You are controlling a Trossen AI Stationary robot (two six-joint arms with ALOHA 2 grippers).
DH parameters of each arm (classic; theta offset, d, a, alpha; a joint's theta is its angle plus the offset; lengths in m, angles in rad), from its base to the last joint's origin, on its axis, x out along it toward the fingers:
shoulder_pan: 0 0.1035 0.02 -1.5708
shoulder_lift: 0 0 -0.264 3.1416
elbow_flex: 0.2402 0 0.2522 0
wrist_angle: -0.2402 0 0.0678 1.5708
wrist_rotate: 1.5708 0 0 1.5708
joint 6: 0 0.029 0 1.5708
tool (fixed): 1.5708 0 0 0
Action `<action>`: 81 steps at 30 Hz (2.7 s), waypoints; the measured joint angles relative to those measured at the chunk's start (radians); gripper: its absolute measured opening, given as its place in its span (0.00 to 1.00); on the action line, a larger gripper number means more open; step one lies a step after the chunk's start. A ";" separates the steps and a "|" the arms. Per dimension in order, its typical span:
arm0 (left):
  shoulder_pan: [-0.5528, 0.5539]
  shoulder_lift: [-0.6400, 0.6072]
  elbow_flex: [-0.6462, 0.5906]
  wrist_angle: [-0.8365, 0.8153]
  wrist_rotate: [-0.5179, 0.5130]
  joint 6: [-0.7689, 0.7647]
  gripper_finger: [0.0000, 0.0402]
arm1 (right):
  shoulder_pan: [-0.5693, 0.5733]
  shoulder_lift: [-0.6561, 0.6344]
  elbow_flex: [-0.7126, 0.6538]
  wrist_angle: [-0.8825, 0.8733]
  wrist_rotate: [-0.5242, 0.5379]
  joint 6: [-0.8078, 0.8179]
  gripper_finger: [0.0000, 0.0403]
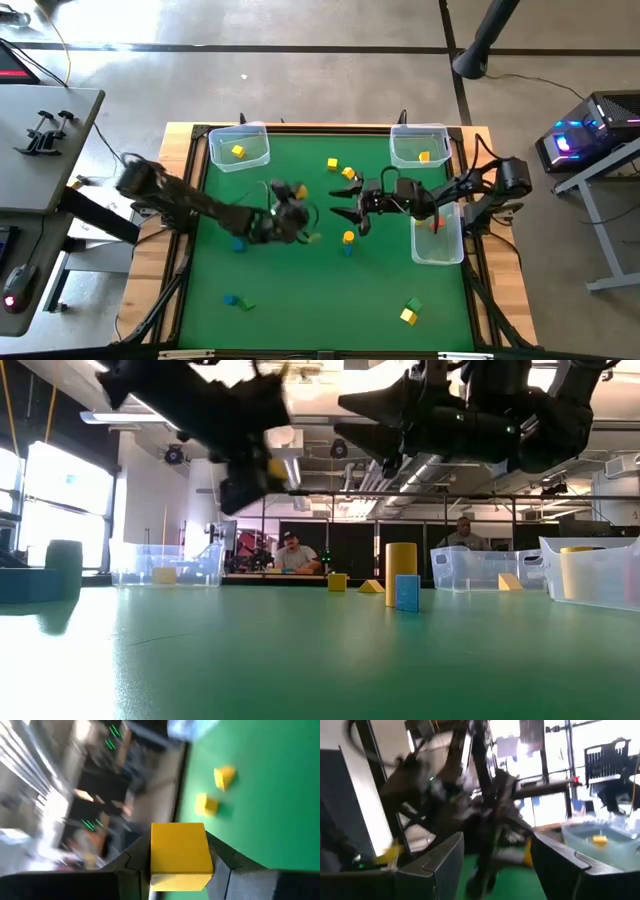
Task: Sort blocks by size
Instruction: Put the yellow cube block into the top left transparent bin, then put the blue triangular block into the top right transparent bin
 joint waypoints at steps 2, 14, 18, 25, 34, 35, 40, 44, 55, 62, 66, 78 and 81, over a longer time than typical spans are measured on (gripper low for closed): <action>0.066 -0.084 0.000 -0.219 0.054 -0.200 0.26 | 0.007 0.001 0.000 -0.017 0.000 0.031 0.55; 0.709 -0.324 -0.001 -0.588 0.632 -0.564 0.28 | 0.042 0.001 0.000 -0.019 -0.002 0.012 0.55; 0.857 -0.274 -0.001 -0.567 0.688 -0.507 0.29 | 0.042 0.001 0.000 -0.020 -0.002 0.022 0.55; 0.985 -0.161 -0.001 -0.551 0.811 -0.494 0.29 | 0.047 0.001 0.000 -0.022 -0.002 0.022 0.55; 0.996 -0.066 -0.001 -0.484 0.782 -0.516 0.40 | 0.047 0.001 0.000 -0.045 -0.001 0.022 0.55; 0.996 -0.066 -0.001 -0.478 0.781 -0.510 0.43 | 0.047 0.001 0.000 -0.045 -0.002 0.022 0.55; 0.995 -0.109 -0.002 -0.480 0.714 -0.483 0.54 | 0.047 0.001 0.000 -0.052 -0.002 0.022 0.55; 0.975 -0.190 -0.002 -0.496 0.672 -0.491 0.56 | 0.047 0.001 0.000 -0.062 0.000 0.022 0.55; 0.656 -0.516 -0.222 -0.227 0.687 -0.558 0.54 | 0.053 0.001 0.000 -0.091 0.037 0.031 0.55; 0.396 -0.625 -0.521 0.320 0.771 -0.603 0.54 | 0.072 0.001 0.000 -0.105 0.077 0.013 0.55; 0.275 -0.615 -0.648 0.676 0.823 -0.530 0.54 | 0.085 0.001 0.000 -0.112 -0.030 -0.030 0.55; 0.156 -0.614 -0.692 0.811 0.842 -0.399 0.54 | 0.182 -0.122 0.000 -0.381 0.083 -0.113 0.55; 0.169 -0.614 -0.692 0.810 0.841 -0.371 0.54 | 0.201 -0.196 -0.001 -0.498 0.212 -0.139 0.55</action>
